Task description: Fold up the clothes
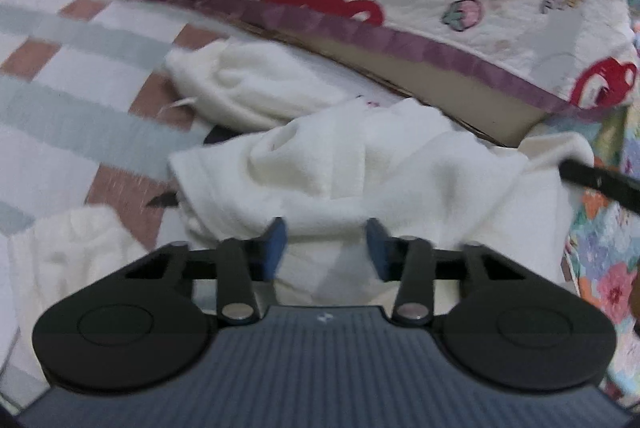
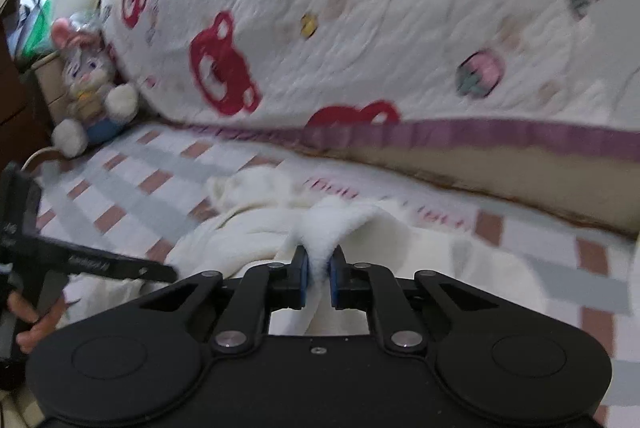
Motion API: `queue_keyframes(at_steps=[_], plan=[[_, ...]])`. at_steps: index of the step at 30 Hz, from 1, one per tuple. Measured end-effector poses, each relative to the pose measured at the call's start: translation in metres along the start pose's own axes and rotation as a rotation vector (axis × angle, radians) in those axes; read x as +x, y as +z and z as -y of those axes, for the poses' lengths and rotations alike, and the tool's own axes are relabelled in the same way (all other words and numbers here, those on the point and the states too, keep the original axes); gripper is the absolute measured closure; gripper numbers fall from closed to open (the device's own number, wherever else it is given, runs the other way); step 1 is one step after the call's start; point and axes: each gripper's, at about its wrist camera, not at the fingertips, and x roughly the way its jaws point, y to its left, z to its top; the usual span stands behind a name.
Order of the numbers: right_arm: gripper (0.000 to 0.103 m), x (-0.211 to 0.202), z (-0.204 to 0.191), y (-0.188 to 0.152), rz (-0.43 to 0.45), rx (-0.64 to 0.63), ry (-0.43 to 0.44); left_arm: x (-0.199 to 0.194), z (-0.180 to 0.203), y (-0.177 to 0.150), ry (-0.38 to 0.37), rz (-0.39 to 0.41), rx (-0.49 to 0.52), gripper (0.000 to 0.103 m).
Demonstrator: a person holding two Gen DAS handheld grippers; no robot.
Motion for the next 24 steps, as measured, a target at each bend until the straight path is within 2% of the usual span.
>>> queue_keyframes(at_steps=[1,4,6,9,10,13,15,17,18,19,21,22,24], plan=[[0.092,-0.004,0.004,0.002,0.01,-0.003,-0.023,-0.002,0.004,0.0,-0.005,0.004,0.015,0.078],[0.092,-0.015,0.016,0.007,0.028,0.005,-0.083,-0.004,0.008,0.0,-0.001,0.007,0.029,0.079],[0.092,-0.019,0.022,0.008,0.035,0.01,-0.119,-0.004,0.009,0.001,0.039,0.018,0.041,0.079],[0.094,-0.018,0.029,0.01,0.039,0.006,-0.209,-0.007,-0.001,0.003,0.062,0.035,-0.008,0.058],[0.098,-0.017,0.03,0.011,0.041,0.0,-0.249,-0.008,-0.006,0.004,0.063,0.042,-0.033,0.055],[0.099,-0.005,0.031,0.009,0.03,-0.094,-0.418,-0.012,-0.014,0.006,0.06,0.051,-0.063,0.055],[0.099,-0.001,0.045,0.01,-0.014,-0.01,-0.37,-0.012,-0.015,0.005,0.06,0.044,-0.074,0.054],[0.098,-0.011,0.064,0.011,0.023,0.205,-0.156,-0.011,-0.015,0.002,0.062,0.031,-0.086,0.054],[0.097,-0.014,0.067,0.012,0.04,0.257,-0.07,-0.011,-0.015,0.001,0.062,0.025,-0.092,0.054],[0.096,-0.015,0.065,0.013,0.049,0.253,-0.044,-0.01,-0.015,-0.001,0.067,0.022,-0.09,0.054],[0.089,-0.011,0.053,0.017,0.044,0.169,-0.057,-0.01,-0.017,-0.004,0.072,0.019,-0.087,0.054],[0.085,-0.004,0.047,0.018,0.038,0.126,-0.083,-0.008,-0.017,-0.005,0.06,0.02,-0.059,0.054],[0.085,0.014,0.038,0.021,0.039,0.066,-0.13,-0.004,-0.019,-0.007,0.037,0.024,-0.001,0.054]])
